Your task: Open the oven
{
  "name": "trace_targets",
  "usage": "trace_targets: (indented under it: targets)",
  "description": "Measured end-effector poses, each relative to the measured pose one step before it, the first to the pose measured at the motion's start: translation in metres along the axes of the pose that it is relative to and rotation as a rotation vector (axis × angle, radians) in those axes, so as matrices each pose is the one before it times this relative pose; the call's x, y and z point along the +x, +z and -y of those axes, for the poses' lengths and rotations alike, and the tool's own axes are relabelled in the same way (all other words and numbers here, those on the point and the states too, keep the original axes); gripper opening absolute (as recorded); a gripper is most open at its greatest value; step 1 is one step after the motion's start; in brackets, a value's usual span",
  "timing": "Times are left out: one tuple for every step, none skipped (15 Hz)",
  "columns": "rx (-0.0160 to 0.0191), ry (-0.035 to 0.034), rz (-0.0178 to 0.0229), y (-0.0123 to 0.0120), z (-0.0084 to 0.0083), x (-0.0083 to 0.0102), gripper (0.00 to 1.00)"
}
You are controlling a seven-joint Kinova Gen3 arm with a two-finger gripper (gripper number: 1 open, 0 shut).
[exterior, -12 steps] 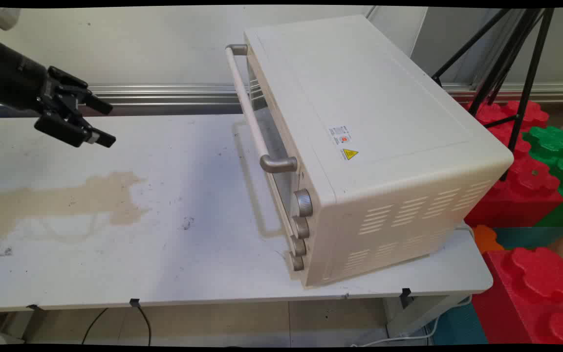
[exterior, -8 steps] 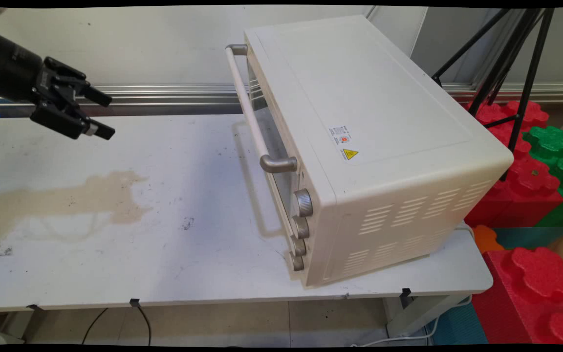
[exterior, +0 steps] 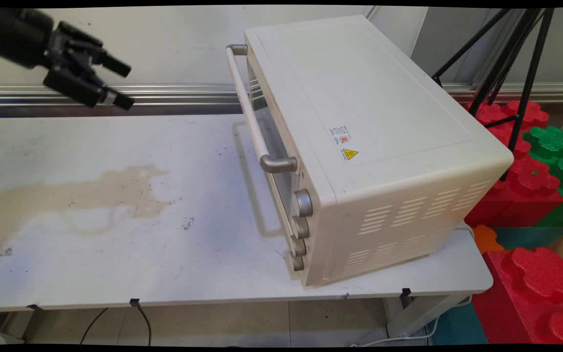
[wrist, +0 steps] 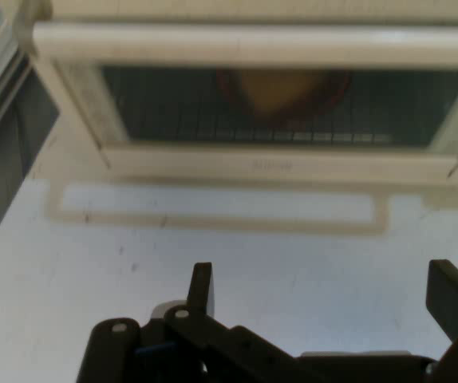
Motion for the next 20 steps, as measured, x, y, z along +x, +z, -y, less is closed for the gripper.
trace_targets:
  targets:
    - [-0.00415,0.00428,-0.01094,0.00171,-0.00017,0.00936,1.0]
    - [-0.00393,0.00322,-0.00903,0.00256,0.00029,0.00899,1.0]
    - [-0.00375,0.0021,-0.00714,0.00286,0.00039,0.00734,1.0]
    - [-0.00304,0.002,-0.0054,0.00278,0.00049,0.0058,1.0]
    - [-0.00234,0.00198,-0.00598,0.00335,0.00062,0.0057,1.0]
    - [-0.00315,0.00305,-0.0077,0.00491,0.00098,0.0075,1.0]
    - [-0.00366,0.00208,-0.00578,0.0056,0.00075,0.00684,1.0]
    - [-0.00343,0.00018,-0.00449,0.00504,0.00049,0.00537,1.0]
    - [-0.00256,0.00026,-0.00256,0.00341,0.00027,0.00339,1.0]
    - [-0.00305,-0.00028,-0.00301,0.00534,0.00033,0.00479,1.0]
    - [-0.00175,-0.00046,-0.00153,0.00343,0.00018,0.00291,1.0]
    - [-0.00242,-0.00105,-0.00171,0.00529,0.00016,0.00425,1.0]
    - [-0.00174,-0.00188,-0.0017,0.00544,-0.00004,0.00414,1.0]
    - [-0.00145,-0.00158,-0.00153,0.00524,-0.00023,0.00386,1.0]
    - [-0.00121,-0.0005,-0.00123,0.00449,-0.00022,0.00328,1.0]
    - [-0.00059,-0.00066,-0.00069,0.00274,-0.00023,0.00186,1.0]
    - [-0.00109,-0.00215,-0.00081,0.00408,-0.00053,0.0024,1.0]
    - [-0.00153,-0.00187,-0.00068,0.00476,-0.00062,0.00272,0.0]
    - [-0.00187,-0.00114,-0.00039,0.0048,-0.00061,0.00259,0.0]
    - [-0.00091,-0.00021,0.00078,0.00421,-0.00048,0.00197,0.0]
